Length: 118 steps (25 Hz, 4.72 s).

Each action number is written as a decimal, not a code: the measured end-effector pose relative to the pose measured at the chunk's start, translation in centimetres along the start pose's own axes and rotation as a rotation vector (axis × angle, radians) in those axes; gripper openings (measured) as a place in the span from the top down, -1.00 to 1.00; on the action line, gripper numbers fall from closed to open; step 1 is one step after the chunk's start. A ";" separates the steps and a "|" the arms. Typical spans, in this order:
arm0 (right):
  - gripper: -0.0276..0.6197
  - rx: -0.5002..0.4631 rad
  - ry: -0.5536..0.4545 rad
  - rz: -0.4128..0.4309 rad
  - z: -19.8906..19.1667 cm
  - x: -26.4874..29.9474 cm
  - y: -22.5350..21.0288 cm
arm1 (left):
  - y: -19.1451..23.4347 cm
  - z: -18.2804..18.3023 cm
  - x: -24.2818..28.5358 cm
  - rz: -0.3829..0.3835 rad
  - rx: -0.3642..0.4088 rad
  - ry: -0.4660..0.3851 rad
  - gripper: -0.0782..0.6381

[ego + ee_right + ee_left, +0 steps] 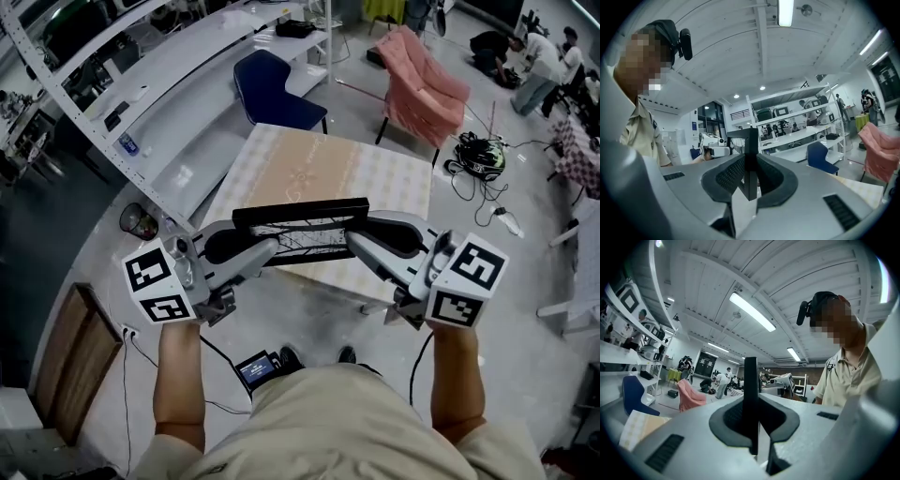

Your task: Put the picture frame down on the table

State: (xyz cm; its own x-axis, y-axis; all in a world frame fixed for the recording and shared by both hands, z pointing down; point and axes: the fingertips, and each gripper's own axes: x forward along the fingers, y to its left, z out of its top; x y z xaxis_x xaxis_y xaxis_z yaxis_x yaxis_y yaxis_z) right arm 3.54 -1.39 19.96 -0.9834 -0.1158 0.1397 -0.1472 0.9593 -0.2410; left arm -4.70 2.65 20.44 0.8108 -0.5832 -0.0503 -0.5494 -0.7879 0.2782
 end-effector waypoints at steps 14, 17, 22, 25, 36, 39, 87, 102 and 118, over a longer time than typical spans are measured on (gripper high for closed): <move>0.70 -0.006 -0.005 -0.145 0.3 7.7 -0.7 | 6.9 1.2 -4.8 -0.153 0.008 0.006 0.67; 0.70 -0.007 0.008 -0.154 0.5 9.0 -2.1 | 9.0 1.1 -4.9 -0.163 -0.007 -0.003 0.67; 0.70 0.009 0.002 -0.138 0.3 10.2 -5.9 | 12.5 0.8 -3.2 -0.143 -0.034 0.001 0.67; 0.70 0.029 -0.012 -0.109 0.4 10.5 -8.3 | 14.2 0.9 -1.9 -0.114 -0.035 0.028 0.67; 0.70 0.083 -0.007 -0.085 0.5 14.3 -16.0 | 22.5 1.1 0.4 -0.077 -0.066 0.062 0.67; 0.70 0.097 -0.007 -0.105 0.3 14.4 -17.8 | 24.1 0.9 1.6 -0.086 -0.070 0.076 0.67; 0.70 0.256 0.005 -0.288 1.3 18.7 -21.0 | 30.7 2.4 1.4 -0.150 -0.172 0.212 0.62; 0.70 0.315 0.009 -0.273 -1.9 20.5 -26.0 | 35.4 -0.6 3.0 -0.047 -0.159 0.278 0.58; 0.70 0.382 0.067 -0.292 -7.0 21.9 -28.8 | 38.7 -5.8 3.1 0.073 -0.179 0.390 0.51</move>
State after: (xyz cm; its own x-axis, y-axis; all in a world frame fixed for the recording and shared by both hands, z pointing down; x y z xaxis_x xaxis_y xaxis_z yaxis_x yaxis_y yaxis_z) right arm -13.00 -29.75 36.72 -0.8880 -0.3375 0.3123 -0.4568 0.7246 -0.5160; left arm -22.25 -28.55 36.60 0.8055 -0.4906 0.3323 -0.5924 -0.6807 0.4310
